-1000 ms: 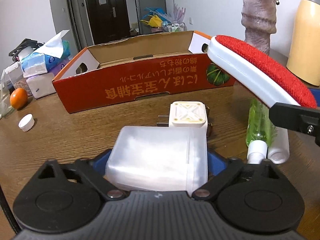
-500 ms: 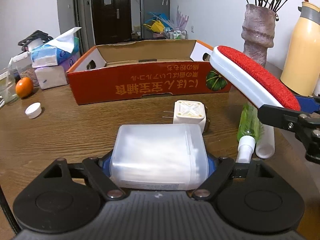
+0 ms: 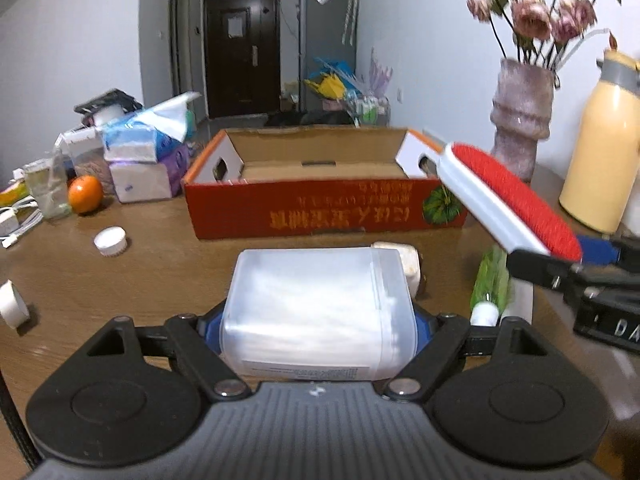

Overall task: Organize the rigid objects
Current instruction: 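Carry the white plastic box and lint brush over the cardboard box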

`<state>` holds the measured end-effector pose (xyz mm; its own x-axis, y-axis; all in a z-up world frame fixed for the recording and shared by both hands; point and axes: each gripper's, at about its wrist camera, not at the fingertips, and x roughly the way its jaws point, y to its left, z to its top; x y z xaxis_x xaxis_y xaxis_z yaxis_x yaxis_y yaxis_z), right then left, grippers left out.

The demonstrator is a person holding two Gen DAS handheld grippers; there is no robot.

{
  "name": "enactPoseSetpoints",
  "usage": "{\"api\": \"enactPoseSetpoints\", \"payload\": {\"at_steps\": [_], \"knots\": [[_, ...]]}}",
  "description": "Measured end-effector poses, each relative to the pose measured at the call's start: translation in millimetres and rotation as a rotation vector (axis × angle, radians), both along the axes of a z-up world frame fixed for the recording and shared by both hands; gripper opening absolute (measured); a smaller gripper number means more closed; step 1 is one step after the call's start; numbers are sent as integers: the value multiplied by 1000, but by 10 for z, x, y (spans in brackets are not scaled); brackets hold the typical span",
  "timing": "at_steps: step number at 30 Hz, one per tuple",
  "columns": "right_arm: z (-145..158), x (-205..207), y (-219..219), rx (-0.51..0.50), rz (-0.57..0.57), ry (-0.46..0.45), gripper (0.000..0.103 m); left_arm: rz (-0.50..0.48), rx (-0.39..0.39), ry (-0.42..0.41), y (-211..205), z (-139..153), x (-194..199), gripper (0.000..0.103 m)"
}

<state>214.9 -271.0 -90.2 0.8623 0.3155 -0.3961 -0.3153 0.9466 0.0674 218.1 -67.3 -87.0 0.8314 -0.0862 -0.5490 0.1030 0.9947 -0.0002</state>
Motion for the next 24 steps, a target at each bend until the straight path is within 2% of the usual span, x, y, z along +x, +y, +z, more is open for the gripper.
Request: {"api": "enactPoseSetpoints", "payload": {"at_steps": [9,24], "knots": [[82,6,107,29,-27,-19,55,50,-23,-59,132,227,-19,83],[236,226,326,52,-60,-44,55,94,-50,-96,223,393,281,83]]}}
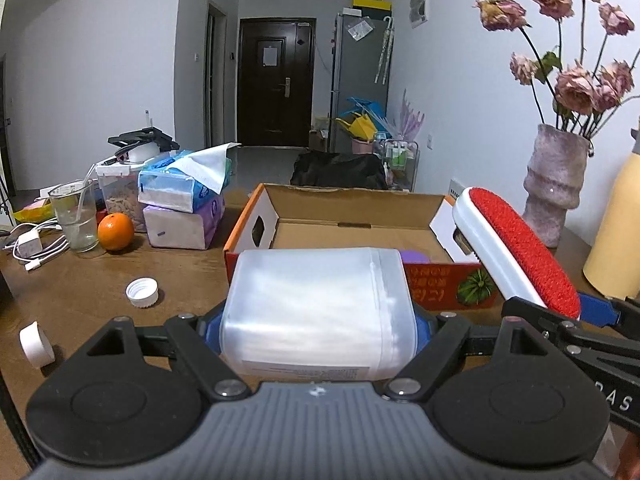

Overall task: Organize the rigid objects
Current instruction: 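Carry the white plastic box and lint brush over the cardboard box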

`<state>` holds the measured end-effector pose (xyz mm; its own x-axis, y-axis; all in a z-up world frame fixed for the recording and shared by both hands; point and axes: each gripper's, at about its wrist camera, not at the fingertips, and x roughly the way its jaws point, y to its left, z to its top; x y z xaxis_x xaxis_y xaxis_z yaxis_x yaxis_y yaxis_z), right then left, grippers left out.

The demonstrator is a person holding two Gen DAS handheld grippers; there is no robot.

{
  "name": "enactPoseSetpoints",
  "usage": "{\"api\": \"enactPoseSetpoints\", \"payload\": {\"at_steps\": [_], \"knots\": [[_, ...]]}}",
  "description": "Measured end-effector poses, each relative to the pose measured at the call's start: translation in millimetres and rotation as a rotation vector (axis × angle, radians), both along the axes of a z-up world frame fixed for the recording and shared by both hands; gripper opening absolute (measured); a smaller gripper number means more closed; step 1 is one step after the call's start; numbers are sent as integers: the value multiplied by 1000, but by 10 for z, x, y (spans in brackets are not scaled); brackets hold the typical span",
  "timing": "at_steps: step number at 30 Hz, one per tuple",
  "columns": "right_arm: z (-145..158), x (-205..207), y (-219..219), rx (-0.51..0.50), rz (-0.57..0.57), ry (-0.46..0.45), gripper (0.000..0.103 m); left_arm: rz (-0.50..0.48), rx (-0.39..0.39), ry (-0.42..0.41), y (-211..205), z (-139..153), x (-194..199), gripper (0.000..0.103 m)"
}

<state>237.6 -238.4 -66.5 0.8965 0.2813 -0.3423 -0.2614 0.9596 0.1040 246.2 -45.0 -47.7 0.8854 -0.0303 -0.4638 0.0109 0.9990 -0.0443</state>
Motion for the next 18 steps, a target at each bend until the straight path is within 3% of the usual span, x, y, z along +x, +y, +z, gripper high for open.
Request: {"api": "enactPoseSetpoints", "payload": {"at_steps": [18], "knots": [[31,464,106,-1,-31,13,55,53,-47,-7,57,39,540,83]]}}
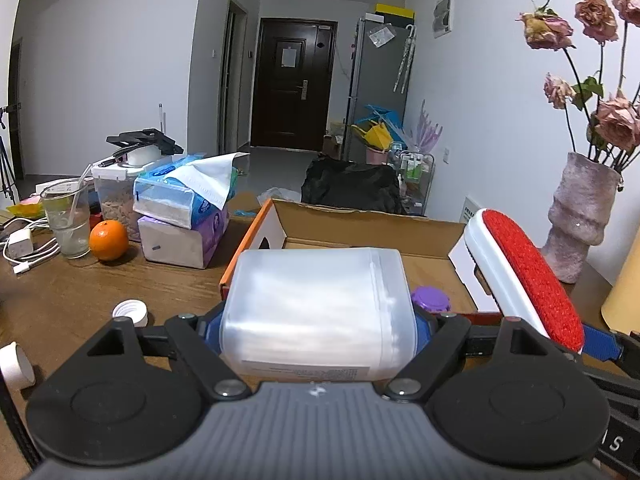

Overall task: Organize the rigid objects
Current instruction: 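Carry the white plastic box and lint brush over the cardboard box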

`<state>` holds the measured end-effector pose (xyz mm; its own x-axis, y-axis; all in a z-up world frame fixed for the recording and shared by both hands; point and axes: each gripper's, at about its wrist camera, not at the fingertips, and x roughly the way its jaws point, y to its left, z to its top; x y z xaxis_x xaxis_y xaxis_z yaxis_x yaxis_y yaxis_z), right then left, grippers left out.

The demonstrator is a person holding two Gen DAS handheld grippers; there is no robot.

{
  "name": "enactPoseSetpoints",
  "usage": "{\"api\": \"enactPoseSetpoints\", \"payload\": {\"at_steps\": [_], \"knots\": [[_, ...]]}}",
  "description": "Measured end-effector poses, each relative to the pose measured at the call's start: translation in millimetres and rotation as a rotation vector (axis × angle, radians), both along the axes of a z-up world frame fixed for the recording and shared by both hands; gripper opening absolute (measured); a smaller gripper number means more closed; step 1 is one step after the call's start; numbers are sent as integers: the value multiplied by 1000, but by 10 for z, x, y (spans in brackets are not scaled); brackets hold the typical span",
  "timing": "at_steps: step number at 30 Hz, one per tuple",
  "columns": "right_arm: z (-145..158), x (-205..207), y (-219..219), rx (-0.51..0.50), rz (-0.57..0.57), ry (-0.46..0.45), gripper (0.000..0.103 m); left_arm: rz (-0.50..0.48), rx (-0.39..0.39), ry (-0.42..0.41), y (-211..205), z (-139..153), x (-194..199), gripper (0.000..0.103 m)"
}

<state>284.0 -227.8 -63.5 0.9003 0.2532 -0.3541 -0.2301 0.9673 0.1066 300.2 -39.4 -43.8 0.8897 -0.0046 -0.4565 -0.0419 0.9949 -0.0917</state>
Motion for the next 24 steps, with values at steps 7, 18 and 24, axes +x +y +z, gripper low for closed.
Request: {"api": "enactPoseSetpoints", "payload": {"at_steps": [7,18,24], "knots": [[-4,235,14,-1,-15,5,55,12,5,-3,-28,-10,217,83],[-49,635,29,-6,-31,19,55,28,17,-2,-69,-46,542,83],[-79,828,51,-12,-48,33,55,41,29,0,-111,-69,739,83]]}}
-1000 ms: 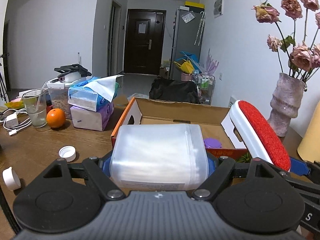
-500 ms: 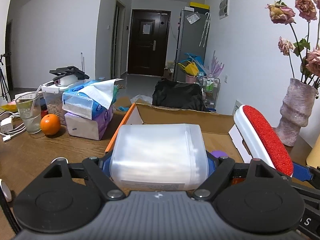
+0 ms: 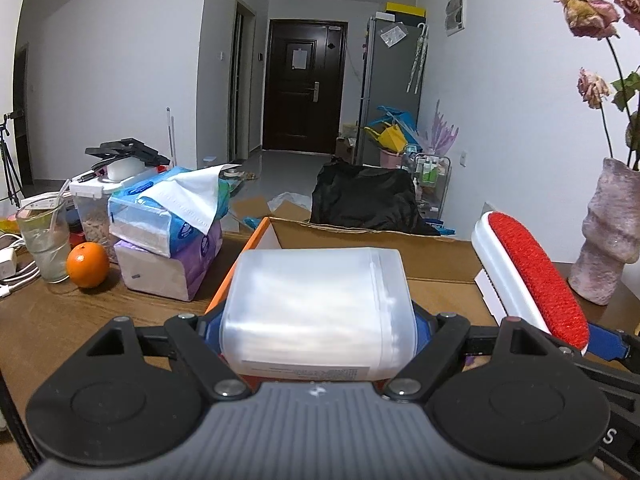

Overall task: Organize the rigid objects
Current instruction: 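Carry the white plastic box and lint brush over the cardboard box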

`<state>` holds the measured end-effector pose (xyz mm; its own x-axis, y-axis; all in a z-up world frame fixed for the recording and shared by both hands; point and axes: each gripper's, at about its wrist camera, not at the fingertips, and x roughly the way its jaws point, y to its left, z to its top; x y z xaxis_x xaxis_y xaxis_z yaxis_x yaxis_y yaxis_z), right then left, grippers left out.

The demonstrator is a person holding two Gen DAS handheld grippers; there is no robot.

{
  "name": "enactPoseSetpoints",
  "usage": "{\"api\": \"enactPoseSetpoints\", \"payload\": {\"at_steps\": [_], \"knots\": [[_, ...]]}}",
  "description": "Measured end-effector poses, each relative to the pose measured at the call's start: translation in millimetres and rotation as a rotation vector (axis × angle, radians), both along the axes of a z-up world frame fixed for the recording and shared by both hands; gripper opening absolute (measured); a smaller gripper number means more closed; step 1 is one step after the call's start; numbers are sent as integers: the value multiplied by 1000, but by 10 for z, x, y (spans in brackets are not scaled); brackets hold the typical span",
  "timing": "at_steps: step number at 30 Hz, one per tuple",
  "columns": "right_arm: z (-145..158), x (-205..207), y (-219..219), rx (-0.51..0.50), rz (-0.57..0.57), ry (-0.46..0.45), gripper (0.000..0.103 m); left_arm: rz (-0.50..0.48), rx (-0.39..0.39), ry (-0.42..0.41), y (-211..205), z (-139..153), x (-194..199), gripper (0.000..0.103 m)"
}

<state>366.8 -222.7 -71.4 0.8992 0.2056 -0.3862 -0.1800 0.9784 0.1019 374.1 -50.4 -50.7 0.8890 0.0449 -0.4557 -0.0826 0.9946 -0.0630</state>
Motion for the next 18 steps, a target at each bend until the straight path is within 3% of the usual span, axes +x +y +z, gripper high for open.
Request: {"api": "enactPoseSetpoints", "payload": {"at_steps": [18], "knots": [[-112,608,43,-16,-41,77,55,16,42,22,-75,-108,587,83]]}}
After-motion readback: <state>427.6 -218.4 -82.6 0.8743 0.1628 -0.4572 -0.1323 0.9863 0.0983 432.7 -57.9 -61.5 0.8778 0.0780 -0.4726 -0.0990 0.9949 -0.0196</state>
